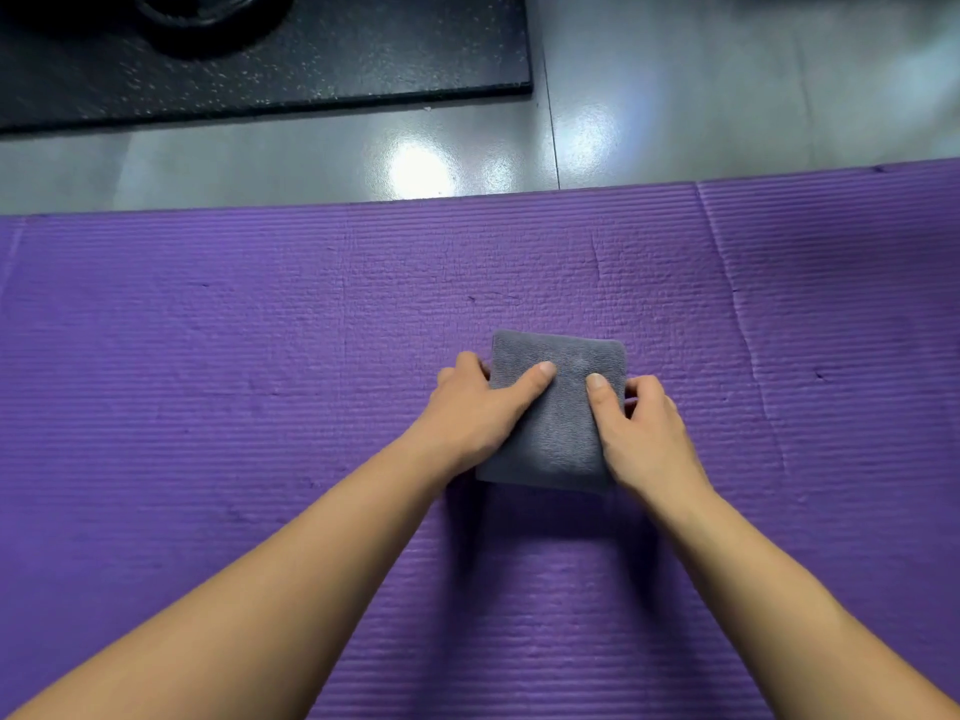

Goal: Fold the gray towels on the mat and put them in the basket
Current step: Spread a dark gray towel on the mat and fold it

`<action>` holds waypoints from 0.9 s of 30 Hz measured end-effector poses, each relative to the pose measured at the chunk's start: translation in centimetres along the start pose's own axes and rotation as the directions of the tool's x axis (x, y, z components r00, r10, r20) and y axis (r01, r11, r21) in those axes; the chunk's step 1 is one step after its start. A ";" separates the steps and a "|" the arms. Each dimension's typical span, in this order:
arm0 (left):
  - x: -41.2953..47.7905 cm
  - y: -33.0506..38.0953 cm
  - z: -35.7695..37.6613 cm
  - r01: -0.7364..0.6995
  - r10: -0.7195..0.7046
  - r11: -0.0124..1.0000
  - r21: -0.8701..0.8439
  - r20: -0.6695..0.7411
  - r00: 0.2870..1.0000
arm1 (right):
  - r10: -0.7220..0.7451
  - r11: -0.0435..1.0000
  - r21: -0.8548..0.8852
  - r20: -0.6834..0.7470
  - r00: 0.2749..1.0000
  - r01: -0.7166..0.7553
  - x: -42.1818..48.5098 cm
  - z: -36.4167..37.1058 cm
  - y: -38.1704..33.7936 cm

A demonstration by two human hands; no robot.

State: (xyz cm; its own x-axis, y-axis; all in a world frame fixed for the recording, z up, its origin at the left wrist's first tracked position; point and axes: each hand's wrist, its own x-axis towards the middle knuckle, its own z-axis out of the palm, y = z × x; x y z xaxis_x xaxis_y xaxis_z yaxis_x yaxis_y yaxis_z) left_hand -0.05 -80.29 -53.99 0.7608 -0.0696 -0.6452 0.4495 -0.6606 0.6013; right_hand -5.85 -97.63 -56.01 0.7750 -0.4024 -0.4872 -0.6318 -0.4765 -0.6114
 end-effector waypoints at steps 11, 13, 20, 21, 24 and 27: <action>-1.4 -0.1 -0.8 0.091 -0.088 0.964 -0.250 0.023 0.996 | 0.010 0.986 0.166 -0.024 1.000 -0.005 -1.1 0.8 -0.7; -1.6 -0.3 -1.2 0.085 -0.084 0.941 -0.327 0.017 0.996 | -0.013 0.974 0.224 -0.031 0.999 0.020 -1.7 1.3 -1.1; -3.5 -2.8 -4.1 0.109 -0.106 0.685 -0.721 0.050 0.993 | -0.126 0.928 0.345 -0.061 0.990 0.139 -5.0 2.9 -5.0; -4.1 -3.3 -4.9 0.113 -0.116 0.664 -0.739 0.047 0.992 | -0.154 0.922 0.352 -0.052 0.987 0.162 -5.9 3.1 -5.9; -6.7 -4.8 -8.4 0.135 -0.148 0.642 -0.755 0.051 0.988 | -0.211 0.917 0.344 -0.010 0.977 0.201 -9.4 3.7 -9.4; -9.8 -6.2 -13.3 0.128 -0.153 0.623 -0.772 0.041 0.987 | -0.281 0.913 0.324 0.056 0.958 0.248 -13.6 4.3 -13.7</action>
State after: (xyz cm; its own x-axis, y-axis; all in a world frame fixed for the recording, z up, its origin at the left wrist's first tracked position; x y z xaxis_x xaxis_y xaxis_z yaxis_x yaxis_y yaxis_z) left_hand -4.11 -65.60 -45.10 0.6636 0.0019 -0.7481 0.7387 0.1563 0.6557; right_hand -7.73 -82.27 -43.69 0.9207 -0.2077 -0.3305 -0.3799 -0.2820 -0.8810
